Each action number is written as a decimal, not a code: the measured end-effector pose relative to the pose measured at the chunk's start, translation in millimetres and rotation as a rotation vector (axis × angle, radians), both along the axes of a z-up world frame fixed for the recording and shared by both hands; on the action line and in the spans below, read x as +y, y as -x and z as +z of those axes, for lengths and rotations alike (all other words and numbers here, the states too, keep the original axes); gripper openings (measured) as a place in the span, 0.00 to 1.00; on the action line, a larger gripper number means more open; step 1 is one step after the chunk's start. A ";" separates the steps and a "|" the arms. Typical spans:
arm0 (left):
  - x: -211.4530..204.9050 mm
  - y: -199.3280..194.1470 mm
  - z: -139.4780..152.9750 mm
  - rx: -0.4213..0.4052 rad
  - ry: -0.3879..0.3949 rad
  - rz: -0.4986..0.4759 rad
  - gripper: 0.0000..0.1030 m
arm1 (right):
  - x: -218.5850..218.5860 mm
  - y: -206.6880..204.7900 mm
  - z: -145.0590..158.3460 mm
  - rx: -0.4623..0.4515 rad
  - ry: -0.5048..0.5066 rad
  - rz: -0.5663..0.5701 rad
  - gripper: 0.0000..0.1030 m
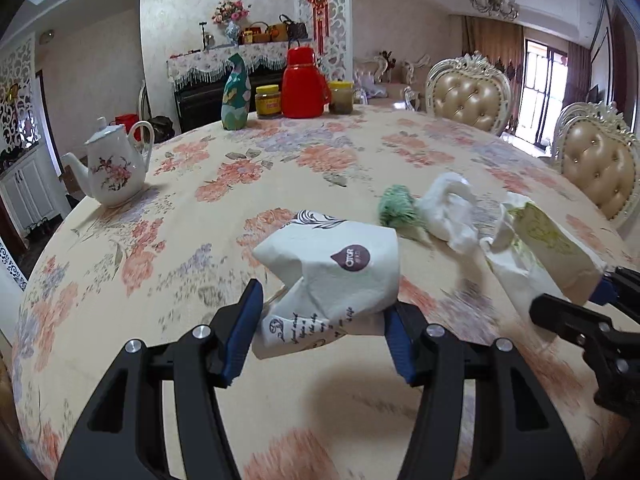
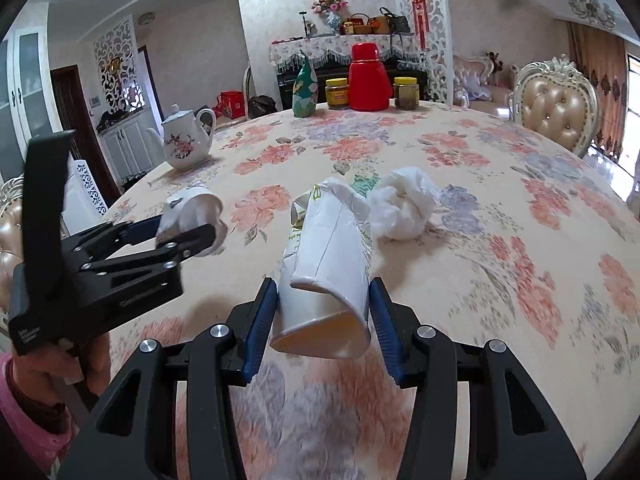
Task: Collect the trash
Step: 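Carry the paper with the left gripper while the right carries the cup to the bin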
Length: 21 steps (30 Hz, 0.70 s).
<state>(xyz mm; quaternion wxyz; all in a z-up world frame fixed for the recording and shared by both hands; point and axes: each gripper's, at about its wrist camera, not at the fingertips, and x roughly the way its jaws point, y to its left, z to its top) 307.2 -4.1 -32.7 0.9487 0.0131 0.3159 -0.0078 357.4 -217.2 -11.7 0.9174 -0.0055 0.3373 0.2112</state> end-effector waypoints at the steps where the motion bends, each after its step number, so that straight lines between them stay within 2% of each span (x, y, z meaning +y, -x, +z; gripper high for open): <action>1: -1.3 9.7 0.7 -0.005 0.011 0.000 0.54 | -2.2 4.7 -0.3 0.002 -0.002 -0.004 0.45; 12: -28.6 91.1 0.5 -0.042 0.046 -0.061 0.55 | -39.8 80.1 -4.2 -0.028 -0.005 -0.056 0.45; 21: -86.4 130.2 0.1 -0.062 0.058 -0.209 0.55 | -102.5 139.1 1.2 -0.071 -0.007 -0.180 0.45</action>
